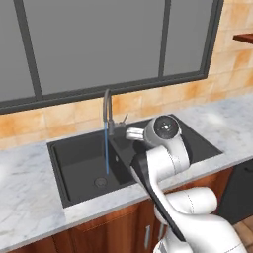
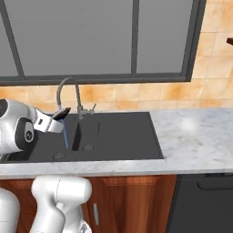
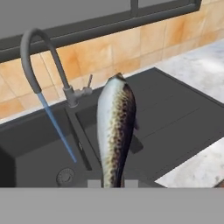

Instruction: Take the fish out of the fridge, briefly rinse it in the sink, and place it on the tray next to the sink.

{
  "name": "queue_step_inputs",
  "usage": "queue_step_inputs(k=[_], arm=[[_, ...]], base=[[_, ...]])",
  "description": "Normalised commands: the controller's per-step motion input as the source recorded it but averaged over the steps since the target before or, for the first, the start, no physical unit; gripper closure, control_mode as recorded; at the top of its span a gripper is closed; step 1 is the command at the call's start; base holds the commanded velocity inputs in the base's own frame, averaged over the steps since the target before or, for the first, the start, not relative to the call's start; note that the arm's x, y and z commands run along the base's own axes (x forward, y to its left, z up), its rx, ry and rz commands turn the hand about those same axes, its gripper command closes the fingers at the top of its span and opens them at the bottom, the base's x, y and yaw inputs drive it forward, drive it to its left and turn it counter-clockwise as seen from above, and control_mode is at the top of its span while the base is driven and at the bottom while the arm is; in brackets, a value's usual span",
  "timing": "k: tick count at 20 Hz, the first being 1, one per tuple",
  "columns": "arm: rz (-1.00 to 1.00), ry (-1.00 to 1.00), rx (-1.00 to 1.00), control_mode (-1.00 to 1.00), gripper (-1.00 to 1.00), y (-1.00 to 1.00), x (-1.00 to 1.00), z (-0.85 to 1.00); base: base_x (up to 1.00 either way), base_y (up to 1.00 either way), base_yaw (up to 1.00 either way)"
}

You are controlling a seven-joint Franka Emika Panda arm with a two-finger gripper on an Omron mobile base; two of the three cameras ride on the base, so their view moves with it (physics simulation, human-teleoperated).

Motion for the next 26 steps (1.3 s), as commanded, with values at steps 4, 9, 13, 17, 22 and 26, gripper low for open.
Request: queue_step_inputs(k=[4, 9, 13, 17, 22, 26], arm=[[0.02, 0.18, 0.13, -1.0, 1.0, -0.07, 0.33, 0.01], [0.18, 0.55, 0.43, -1.0, 1.0, -0.49, 0.54, 0.02], [0.28, 0.52, 0.43, -1.0, 1.0, -0.5, 0.17, 0.0], [0.39, 0.43, 0.35, -1.0, 1.0, -0.25, 0.15, -0.11], [0.09, 0.14, 0.05, -1.0, 1.0, 0.0, 0.02, -0.12], [0.21, 0.04, 0.23, -1.0, 1.0, 0.21, 0.0, -0.04]], base=[[0.1, 0.0, 0.0], [0.0, 0.0, 0.0], [0.0, 0.0, 0.0], [0.0, 0.0, 0.0], [0.0, 0.0, 0.0], [0.0, 0.0, 0.0]])
